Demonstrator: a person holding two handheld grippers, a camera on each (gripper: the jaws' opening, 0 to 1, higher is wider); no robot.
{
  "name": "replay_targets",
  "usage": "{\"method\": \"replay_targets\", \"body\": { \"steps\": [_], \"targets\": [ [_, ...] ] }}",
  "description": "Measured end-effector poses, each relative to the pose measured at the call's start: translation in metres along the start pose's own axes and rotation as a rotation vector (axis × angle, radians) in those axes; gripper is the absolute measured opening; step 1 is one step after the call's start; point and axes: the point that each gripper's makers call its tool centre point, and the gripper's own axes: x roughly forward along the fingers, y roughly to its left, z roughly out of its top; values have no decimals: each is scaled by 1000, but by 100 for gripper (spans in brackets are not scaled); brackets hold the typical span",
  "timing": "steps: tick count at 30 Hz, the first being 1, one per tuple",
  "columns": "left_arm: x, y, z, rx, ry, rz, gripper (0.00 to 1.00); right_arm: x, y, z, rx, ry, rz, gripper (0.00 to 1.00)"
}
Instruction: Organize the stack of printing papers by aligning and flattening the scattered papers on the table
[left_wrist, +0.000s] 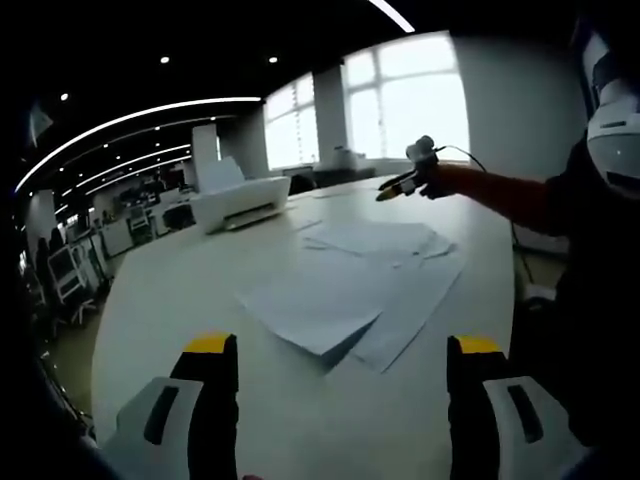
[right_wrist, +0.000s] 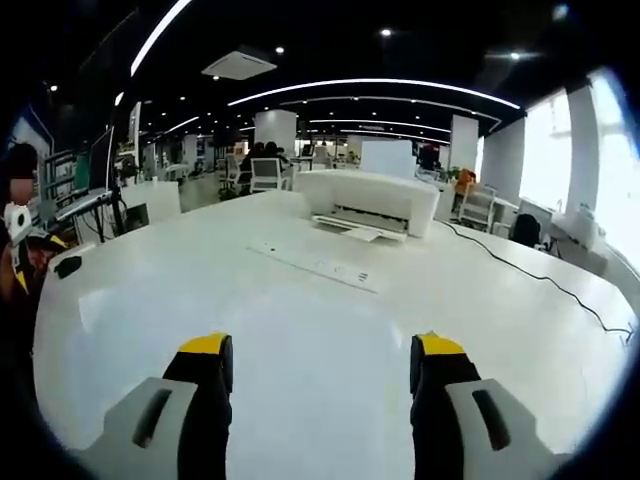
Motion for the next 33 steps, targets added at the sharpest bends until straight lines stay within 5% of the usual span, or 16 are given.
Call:
{"method": "replay_targets", "body": {
  "steps": [33],
  "targets": [
    [2,-7,1,4,8,-14,88,18,-19,-4,9,22,-17,67]
  ]
}}
